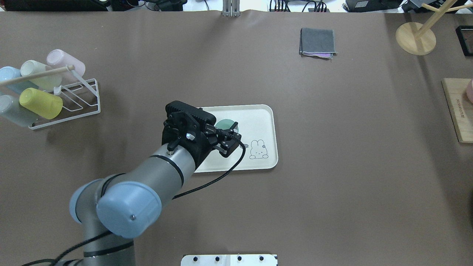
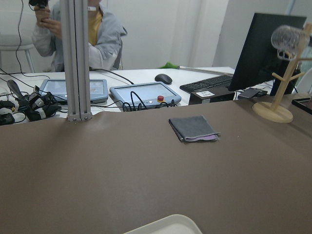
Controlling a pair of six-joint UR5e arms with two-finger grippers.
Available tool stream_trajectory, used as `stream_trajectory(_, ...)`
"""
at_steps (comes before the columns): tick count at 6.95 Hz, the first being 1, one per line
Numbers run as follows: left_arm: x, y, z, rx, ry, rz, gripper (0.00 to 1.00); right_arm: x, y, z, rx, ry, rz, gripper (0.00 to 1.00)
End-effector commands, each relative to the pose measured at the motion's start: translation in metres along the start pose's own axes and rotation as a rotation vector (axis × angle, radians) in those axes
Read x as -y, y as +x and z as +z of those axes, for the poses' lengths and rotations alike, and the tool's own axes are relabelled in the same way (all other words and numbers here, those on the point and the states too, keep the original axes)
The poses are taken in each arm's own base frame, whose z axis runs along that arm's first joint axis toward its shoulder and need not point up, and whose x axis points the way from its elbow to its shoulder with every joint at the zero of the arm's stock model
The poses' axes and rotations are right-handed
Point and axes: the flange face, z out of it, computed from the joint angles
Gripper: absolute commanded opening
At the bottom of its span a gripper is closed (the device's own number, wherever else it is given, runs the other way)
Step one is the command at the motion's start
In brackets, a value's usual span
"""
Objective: Pick up and place green cup on tray
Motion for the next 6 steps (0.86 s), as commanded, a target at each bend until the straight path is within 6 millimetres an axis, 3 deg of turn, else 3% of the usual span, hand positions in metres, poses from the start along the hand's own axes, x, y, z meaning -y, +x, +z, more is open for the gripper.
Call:
stream_trajectory(1, 0.041, -0.094, 0.01, 0.005, -0.249, 0.116, 0.98, 0.0, -0.001, 0.0, 0.012, 0.0, -0.001, 1.0)
stream_trajectory(3, 0.089, -0.236, -0.002, 0.034, -0.413, 0.224, 0.98, 0.001, -0.002, 0.001, 0.029, -0.003, 0.002, 1.0)
stream_trajectory(4, 0.104, -0.305, -0.019, 0.033, -0.511, 0.223, 0.98, 0.001, -0.003, -0.001, 0.029, 0.001, 0.001, 1.0)
stream_trajectory(5, 0.112, -0.377, -0.038, 0.051, -0.622, 0.138, 0.98, 0.003, -0.005, -0.002, 0.034, 0.003, 0.0, 1.0)
stream_trajectory(6, 0.105, -0.452, -0.056, 0.014, -0.751, 0.039, 0.98, 0.004, -0.008, -0.004, 0.045, 0.006, -0.001, 1.0)
